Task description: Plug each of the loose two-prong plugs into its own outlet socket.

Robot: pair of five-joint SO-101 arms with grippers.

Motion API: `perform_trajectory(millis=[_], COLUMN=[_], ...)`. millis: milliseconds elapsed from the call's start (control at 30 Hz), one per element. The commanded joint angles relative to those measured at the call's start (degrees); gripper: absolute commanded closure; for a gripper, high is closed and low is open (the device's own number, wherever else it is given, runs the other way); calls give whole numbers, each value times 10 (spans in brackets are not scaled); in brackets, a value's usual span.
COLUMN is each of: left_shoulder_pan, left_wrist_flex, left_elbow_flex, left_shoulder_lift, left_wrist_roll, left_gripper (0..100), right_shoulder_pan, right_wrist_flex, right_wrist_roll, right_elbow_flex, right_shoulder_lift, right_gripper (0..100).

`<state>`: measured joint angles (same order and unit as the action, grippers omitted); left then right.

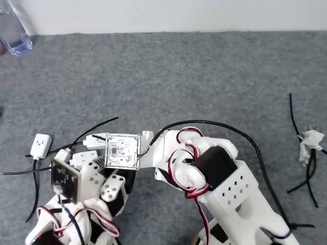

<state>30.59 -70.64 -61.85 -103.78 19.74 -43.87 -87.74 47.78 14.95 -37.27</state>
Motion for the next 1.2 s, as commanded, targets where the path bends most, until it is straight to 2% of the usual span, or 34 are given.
perform_trajectory(millis=[0,200,367,867,1000,1167], left_shoulder_pan=[11,15,15,11,11,11], left_wrist_flex=[-12,-7,31,31,31,31], left_elbow_flex=[33,25,-12,-53,-65,-69], left_shoulder_lift=[-7,-7,-7,-7,-7,-7], left_wrist_roll=[0,0,0,-3,-3,-4], left_gripper=[988,988,988,988,988,988], right_shoulder_pan=[8,-15,-55,-54,-11,88], right_wrist_flex=[14,10,-30,-38,-44,-63], right_wrist_roll=[3,-10,-11,-11,-5,57], right_elbow_flex=[-4,-17,-58,-91,-99,-22], right_shoulder_lift=[3,-6,-17,-22,-15,-17], right_gripper=[991,991,991,991,991,991])
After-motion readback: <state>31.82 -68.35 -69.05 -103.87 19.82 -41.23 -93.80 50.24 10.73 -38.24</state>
